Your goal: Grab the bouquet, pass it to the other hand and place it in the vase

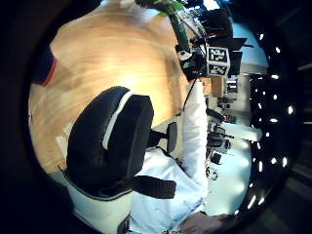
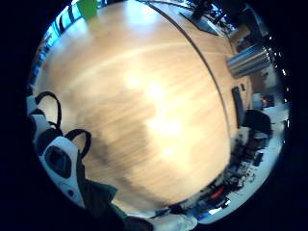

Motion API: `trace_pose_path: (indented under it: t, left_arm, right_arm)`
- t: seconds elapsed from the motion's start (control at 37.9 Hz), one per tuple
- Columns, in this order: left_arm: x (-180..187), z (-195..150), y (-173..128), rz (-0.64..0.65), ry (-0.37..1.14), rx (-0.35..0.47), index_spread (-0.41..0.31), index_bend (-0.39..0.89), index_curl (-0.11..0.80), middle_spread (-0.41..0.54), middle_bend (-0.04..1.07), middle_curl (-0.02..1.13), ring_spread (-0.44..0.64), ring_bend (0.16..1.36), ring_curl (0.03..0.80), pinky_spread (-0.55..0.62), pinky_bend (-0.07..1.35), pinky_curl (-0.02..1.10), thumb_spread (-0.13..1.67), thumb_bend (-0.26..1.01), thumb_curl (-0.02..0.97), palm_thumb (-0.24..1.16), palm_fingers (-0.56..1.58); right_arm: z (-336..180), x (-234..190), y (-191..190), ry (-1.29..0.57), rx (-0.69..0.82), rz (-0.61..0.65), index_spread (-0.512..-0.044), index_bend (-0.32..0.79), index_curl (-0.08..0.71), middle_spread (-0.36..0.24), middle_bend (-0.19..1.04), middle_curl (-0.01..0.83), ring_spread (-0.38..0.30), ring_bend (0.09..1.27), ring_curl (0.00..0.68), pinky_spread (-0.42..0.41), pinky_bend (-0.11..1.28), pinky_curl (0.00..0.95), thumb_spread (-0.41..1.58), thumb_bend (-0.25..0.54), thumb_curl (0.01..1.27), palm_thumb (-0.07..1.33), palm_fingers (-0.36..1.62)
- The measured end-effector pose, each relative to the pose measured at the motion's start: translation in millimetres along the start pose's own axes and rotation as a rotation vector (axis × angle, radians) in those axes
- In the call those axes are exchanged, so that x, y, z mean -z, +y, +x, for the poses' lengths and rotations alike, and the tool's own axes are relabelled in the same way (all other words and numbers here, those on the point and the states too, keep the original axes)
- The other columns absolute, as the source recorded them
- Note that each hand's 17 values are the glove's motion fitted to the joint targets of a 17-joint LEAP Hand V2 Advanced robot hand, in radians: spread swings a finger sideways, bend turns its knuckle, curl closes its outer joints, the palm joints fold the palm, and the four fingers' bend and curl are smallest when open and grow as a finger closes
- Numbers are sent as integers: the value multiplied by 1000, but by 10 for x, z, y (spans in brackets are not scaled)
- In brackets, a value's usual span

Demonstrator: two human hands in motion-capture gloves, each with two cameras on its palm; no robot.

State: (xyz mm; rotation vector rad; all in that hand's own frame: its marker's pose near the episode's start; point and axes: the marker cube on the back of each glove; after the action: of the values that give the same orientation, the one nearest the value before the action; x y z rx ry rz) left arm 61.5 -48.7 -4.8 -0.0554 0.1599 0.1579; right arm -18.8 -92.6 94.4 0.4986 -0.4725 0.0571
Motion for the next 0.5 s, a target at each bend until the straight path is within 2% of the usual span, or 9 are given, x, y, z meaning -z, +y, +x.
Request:
trace_pose_path:
  t: [0.08,0.18,0.26,0.34,0.42,0.5]
  left_arm:
    - [150,56,-50,57,78,-6,-47,187,318,202,161,269,232,638,284,360,421,325,1194,-12,230,135,221]
    - [377,136,-118,156,230,-31,-40,173,325,201,161,269,228,632,284,354,415,327,1198,-9,236,154,233]
    - [608,214,-194,242,426,-59,-33,170,329,201,160,269,226,629,286,350,412,327,1198,-13,237,161,235]
    - [867,318,-302,328,660,-91,-11,146,323,201,168,270,214,639,288,325,416,331,1153,-9,254,199,246]
    - [1050,473,-357,343,837,-139,3,145,320,195,180,277,199,640,291,304,411,332,1120,-12,261,217,265]
    - [1163,657,-349,317,944,-179,10,140,316,184,187,284,183,634,289,274,408,333,1093,-12,271,243,283]
  right_arm:
    - [-196,124,-92,-141,30,115,-196,544,485,-146,772,637,-192,922,553,-247,673,468,1018,-14,401,879,1502]
    - [-357,296,-128,-203,-38,186,-192,591,520,-145,804,647,-186,946,561,-241,696,484,1030,10,409,947,1474]
    - [-558,368,-139,-380,18,196,-186,609,539,-144,824,653,-183,963,566,-237,707,492,1036,3,408,961,1455]
    - [-616,285,-217,-473,-26,222,-182,618,554,-143,840,657,-181,978,570,-236,719,500,1031,23,431,1019,1441]
    - [-665,162,-306,-494,-7,309,-179,618,563,-142,853,659,-180,990,573,-234,732,506,1017,19,448,1039,1425]
    - [-814,11,-249,-577,-69,242,-180,610,571,-141,859,659,-178,1003,575,-233,743,511,999,7,464,1044,1412]
